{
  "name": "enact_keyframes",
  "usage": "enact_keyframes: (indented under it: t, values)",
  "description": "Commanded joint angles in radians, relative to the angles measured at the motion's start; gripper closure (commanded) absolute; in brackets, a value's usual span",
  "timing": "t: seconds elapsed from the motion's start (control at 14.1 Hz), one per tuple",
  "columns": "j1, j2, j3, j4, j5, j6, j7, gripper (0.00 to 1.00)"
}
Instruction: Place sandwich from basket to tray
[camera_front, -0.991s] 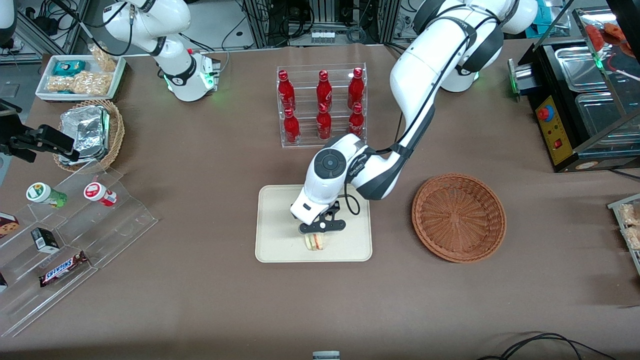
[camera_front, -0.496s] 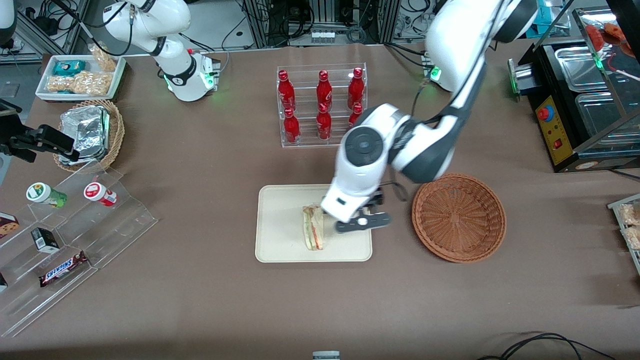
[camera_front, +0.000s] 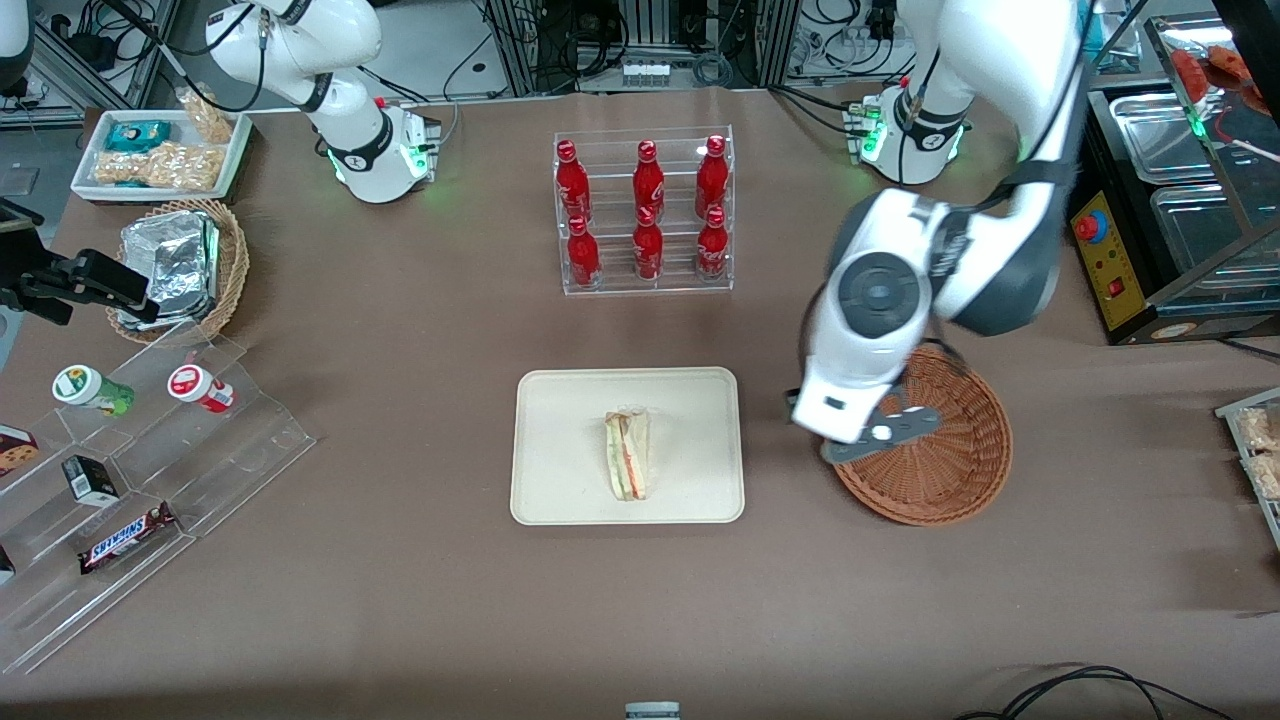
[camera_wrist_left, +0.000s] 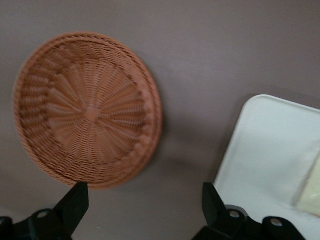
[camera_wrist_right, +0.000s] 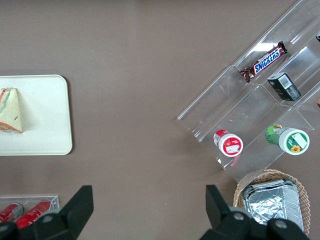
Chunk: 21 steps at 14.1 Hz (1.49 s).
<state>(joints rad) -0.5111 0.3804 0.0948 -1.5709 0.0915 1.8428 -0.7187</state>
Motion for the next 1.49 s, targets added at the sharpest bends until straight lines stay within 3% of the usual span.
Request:
enact_keyframes:
  t: [0.0, 0.28, 0.78, 0.99, 1.2, 1.42]
  values:
    - [-0.010, -0.122, 0.075, -0.125, -0.039, 0.015, 0.154, 0.00]
    - [-0.012, -0.238, 0.147, -0.144, -0.047, -0.135, 0.352, 0.00]
    - [0.002, -0.360, 0.198, -0.141, -0.041, -0.228, 0.358, 0.00]
    - [0.185, -0.359, 0.077, -0.141, -0.044, -0.232, 0.409, 0.00]
    - [0.398, -0.362, -0.133, -0.139, -0.041, -0.229, 0.413, 0.00]
    - [0.531, -0.376, -0.246, -0.141, -0.039, -0.229, 0.426, 0.00]
